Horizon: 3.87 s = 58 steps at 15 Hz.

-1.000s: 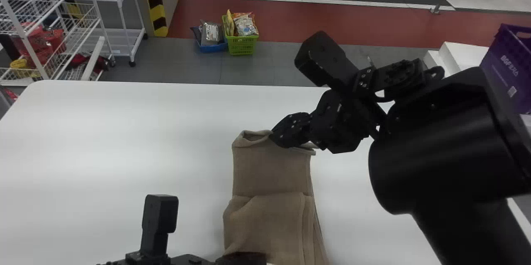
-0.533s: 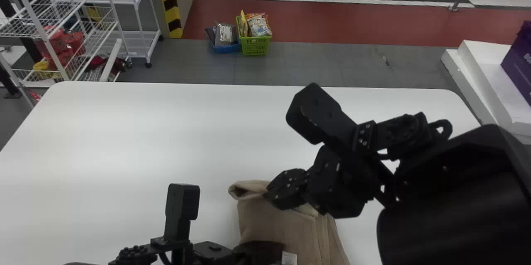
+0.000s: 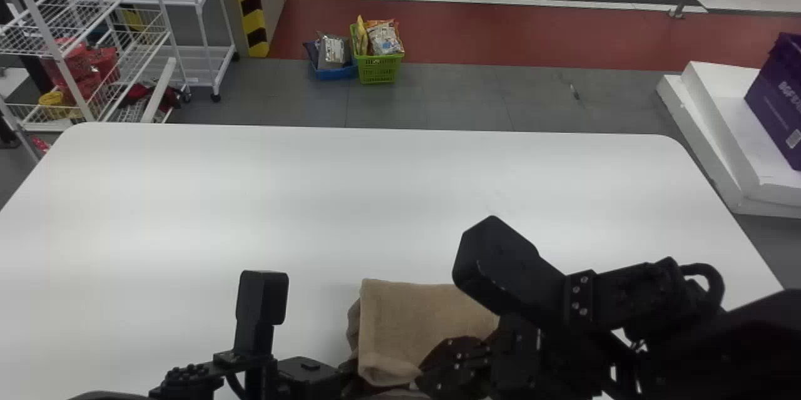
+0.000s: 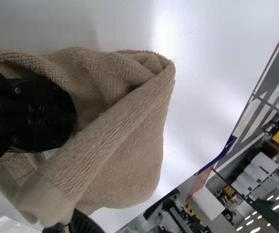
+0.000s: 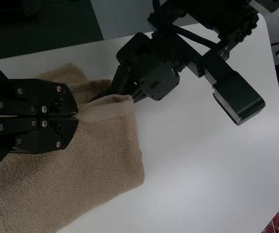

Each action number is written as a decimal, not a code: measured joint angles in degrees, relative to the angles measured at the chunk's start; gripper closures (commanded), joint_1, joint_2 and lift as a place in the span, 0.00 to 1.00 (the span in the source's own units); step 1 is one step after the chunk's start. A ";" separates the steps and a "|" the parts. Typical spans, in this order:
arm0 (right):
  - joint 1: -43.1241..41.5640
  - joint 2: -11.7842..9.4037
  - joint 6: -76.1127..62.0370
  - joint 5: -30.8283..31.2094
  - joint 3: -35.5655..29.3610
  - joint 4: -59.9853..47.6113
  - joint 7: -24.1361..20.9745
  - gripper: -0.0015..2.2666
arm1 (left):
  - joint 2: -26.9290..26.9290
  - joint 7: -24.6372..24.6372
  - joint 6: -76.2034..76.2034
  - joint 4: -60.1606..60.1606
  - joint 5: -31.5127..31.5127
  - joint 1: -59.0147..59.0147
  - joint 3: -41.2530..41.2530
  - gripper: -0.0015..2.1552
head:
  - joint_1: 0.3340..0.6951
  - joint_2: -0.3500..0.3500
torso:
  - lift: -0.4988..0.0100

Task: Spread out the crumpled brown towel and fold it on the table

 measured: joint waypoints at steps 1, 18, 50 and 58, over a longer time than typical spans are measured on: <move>0.95 -0.97 0.36 -0.45 0.01 -0.62 0.00 0.54 | 0.00 0.01 -0.23 0.11 -0.02 -0.02 0.08 0.80 | 1.00 0.37 | 0.73; 2.11 1.97 -0.18 2.38 1.78 4.47 0.00 0.54 | 0.67 -1.78 0.26 -11.14 0.11 6.51 4.75 0.03 | 1.00 0.46 | 0.73; -10.95 16.22 -2.23 1.69 -6.11 12.53 0.00 0.54 | 0.50 0.68 -2.47 -12.78 -4.20 10.23 6.15 0.11 | 1.00 0.64 | 0.73; -12.24 19.06 -4.92 3.98 -3.47 17.12 0.00 0.54 | 0.60 1.56 1.82 -22.29 2.25 15.23 6.29 0.11 | 1.00 0.64 | 0.73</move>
